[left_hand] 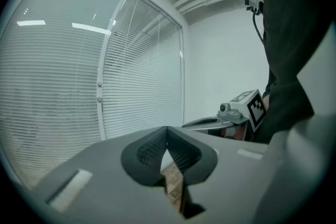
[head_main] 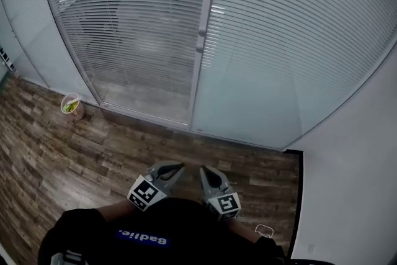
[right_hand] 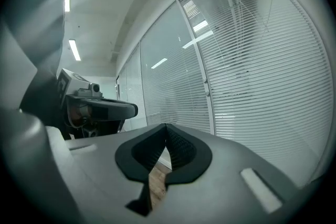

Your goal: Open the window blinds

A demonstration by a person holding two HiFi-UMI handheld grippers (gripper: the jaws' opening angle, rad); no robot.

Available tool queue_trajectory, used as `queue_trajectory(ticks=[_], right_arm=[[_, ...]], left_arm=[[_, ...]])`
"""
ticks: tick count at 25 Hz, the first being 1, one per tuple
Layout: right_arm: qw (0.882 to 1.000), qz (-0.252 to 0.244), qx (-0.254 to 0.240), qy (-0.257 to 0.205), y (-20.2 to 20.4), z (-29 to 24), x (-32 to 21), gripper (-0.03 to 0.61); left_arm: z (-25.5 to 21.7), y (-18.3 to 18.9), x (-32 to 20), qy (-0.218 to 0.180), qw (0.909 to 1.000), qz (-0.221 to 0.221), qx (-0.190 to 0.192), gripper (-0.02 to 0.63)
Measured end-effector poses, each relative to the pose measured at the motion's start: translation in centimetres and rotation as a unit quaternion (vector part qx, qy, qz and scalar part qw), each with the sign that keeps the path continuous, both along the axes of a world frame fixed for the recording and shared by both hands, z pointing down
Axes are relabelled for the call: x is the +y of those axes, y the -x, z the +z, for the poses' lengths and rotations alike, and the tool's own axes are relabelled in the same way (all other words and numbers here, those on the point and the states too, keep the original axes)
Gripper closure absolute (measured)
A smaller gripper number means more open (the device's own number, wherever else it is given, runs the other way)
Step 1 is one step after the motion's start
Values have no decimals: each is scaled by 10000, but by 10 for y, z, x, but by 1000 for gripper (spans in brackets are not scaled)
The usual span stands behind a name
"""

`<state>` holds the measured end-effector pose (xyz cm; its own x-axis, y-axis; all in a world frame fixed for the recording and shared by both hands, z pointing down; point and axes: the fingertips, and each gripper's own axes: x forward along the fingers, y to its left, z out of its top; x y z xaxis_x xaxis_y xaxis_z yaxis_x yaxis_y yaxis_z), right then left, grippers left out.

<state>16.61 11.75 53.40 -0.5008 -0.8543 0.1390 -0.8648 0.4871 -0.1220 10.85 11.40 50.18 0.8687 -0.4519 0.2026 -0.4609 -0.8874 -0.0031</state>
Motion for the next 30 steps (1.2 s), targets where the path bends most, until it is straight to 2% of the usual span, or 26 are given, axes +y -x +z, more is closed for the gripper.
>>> queue_trajectory(ticks=[5,10,16,21,25,30], right_arm=[[10000,-48,-45,22,-3,8,-9,575],[9999,23,113,69,-6,15,-34,575],[9994,270,231,56,3,44,-76,575],[9988,469,129,26,26,32,-123,575],[9977,628,238,94,28,-1,-148,575],[9958,774,423,230,39,-7,-188,575]], left_arm=[[4,-1,-9,15,10000,-91,33,614],[10,-3,-34,59,9999,-9,105,614],[35,10,-82,29,9997,170,190,614],[36,24,-130,-17,9990,374,258,614],[3,29,-161,-50,9982,469,382,614],[-20,47,-205,-67,9975,491,494,614]])
